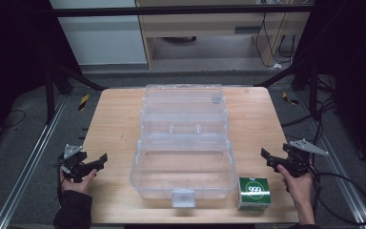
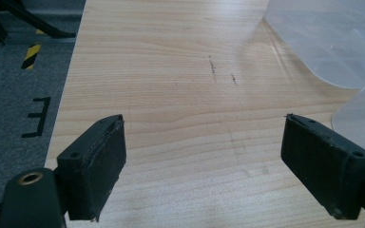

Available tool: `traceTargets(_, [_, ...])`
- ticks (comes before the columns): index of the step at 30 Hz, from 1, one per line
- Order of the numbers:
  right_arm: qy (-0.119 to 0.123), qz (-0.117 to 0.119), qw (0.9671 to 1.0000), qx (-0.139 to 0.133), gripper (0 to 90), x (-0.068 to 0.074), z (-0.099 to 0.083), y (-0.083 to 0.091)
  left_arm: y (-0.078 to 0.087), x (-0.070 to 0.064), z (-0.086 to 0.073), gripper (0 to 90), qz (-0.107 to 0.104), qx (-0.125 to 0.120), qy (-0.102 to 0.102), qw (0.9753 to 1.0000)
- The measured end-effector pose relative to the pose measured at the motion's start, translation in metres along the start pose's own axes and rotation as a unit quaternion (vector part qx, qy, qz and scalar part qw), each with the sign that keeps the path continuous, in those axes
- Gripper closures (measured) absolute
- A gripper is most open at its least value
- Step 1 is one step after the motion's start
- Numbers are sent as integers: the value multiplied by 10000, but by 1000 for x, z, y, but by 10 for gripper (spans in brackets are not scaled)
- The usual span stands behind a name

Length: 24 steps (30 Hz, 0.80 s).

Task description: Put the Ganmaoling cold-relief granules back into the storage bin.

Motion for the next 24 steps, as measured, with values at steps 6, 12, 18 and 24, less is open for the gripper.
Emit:
traceTargets(6, [115, 42, 9999, -57, 61, 10, 10, 9, -2, -6, -2, 147, -44, 43, -131, 9999])
traceTargets(12, [349, 129, 9993, 62, 12, 22, 18, 17, -3, -9, -3, 147, -37, 82, -248, 9997])
traceTargets(18, [692, 212, 9973, 79, 38, 38, 26, 23, -5, -10, -5, 148, -35, 135, -309, 9994])
traceTargets(24, [946, 420, 9946, -34, 57, 50, 37, 31, -7, -11, -7, 149, -16, 162, -384, 9991])
Point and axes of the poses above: each handheld gripper's, and its own axes: y roughly backward along the jaws, z roughly out of its top, x roughly to its left, the point moved 6 cm from there along -y, roughly forward along the jaws, and after that the axes turned 7 degrees about z, right-handed, at the moved point
